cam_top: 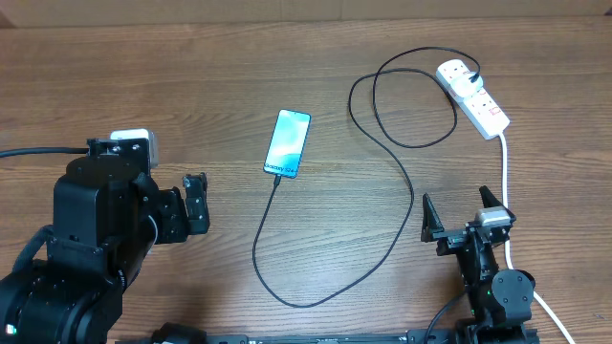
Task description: Plug charger to phone and switch on socket
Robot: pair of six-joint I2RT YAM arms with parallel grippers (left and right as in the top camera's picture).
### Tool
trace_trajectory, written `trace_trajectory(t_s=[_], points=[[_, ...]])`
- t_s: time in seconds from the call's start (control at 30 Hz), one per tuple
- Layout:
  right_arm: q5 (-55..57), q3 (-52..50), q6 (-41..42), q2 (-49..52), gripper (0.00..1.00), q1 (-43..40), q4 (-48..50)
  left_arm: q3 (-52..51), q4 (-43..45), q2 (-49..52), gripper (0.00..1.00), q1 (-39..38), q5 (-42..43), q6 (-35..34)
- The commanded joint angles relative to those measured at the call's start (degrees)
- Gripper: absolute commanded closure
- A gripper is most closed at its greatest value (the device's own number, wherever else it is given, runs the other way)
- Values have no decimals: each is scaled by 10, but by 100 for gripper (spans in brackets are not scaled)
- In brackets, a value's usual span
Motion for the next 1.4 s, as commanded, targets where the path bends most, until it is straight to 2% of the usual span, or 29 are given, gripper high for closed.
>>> trace_trajectory(t_s=[0.0,1.37], points=[[3,-6,6,-7,0,1,1,2,2,-1,1,-4,-8,-10],[3,-6,6,-7,0,1,3,1,-5,0,0,-4,-4,-8]])
